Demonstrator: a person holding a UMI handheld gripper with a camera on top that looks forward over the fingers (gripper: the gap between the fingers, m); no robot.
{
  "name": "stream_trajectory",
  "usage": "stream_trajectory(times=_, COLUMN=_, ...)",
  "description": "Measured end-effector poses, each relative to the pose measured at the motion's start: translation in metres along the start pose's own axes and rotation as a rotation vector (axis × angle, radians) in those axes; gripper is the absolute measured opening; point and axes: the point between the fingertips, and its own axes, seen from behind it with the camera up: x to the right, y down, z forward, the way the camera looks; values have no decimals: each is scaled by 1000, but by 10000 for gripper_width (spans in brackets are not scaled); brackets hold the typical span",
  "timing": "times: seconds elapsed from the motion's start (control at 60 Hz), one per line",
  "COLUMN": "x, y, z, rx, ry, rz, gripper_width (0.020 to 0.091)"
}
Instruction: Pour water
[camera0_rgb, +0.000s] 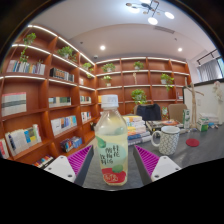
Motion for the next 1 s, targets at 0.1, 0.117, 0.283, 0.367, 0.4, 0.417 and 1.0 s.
stream_trajectory(times=0.1, x=-6, y=-5, z=28, rx=-2, ry=2, rz=-14, gripper_width=753)
stream_trajectory(times=0.117, x=-5, y=-5, z=30, rx=-1, ry=6, rz=-19, gripper_width=726)
stream_trajectory(times=0.283, x=2, y=-6, z=32, rx=-7, ry=49, rz=-92, gripper_width=439)
stream_trajectory(times=0.367, x=4, y=-6, z=31, rx=-1, ry=56, rz=-83, gripper_width=378)
stream_trajectory(times=0.4, x=5, y=-6, z=30, rx=4, ry=58, rz=-67, gripper_width=362)
stream_trajectory(times=0.417, x=6, y=-6, z=30, rx=5, ry=59, rz=-56, gripper_width=362)
stream_trajectory(times=1.0, x=57, y=-68, z=91, rx=70, ry=-40, rz=931, gripper_width=361)
